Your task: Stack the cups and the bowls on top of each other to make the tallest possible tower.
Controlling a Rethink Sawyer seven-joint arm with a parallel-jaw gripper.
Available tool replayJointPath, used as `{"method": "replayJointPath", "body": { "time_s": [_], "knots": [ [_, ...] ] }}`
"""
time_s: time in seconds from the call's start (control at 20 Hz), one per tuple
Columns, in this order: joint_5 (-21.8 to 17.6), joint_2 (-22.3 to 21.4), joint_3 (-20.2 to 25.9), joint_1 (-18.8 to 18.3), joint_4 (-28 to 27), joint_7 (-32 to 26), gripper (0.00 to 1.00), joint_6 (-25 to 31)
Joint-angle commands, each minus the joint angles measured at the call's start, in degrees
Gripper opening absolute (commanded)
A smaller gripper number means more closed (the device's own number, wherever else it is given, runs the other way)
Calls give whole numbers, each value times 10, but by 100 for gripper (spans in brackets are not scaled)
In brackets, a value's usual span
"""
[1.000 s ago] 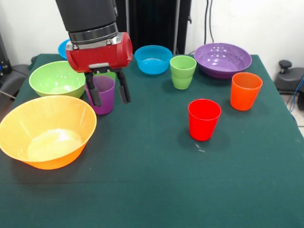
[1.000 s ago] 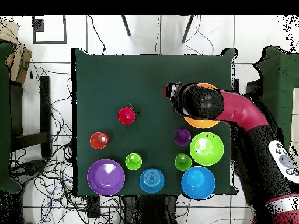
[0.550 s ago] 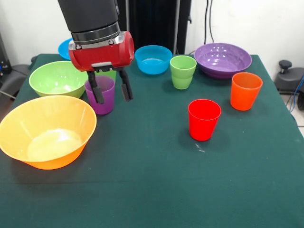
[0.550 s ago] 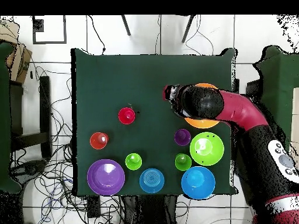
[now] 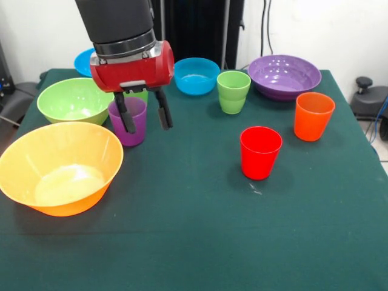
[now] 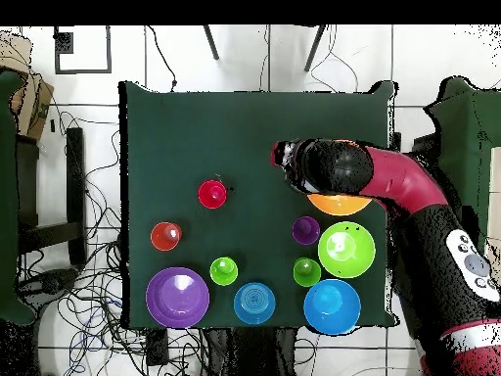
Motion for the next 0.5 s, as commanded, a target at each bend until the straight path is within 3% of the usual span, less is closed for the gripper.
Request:
{"method": "replayJointPath", "body": {
  "time_s": [0.05, 0.5],
  "knots": [
    [-46, 64, 32, 37, -102, -157, 100, 107],
    [-54, 110, 42, 66, -218, -198, 100, 184]
  ]
}}
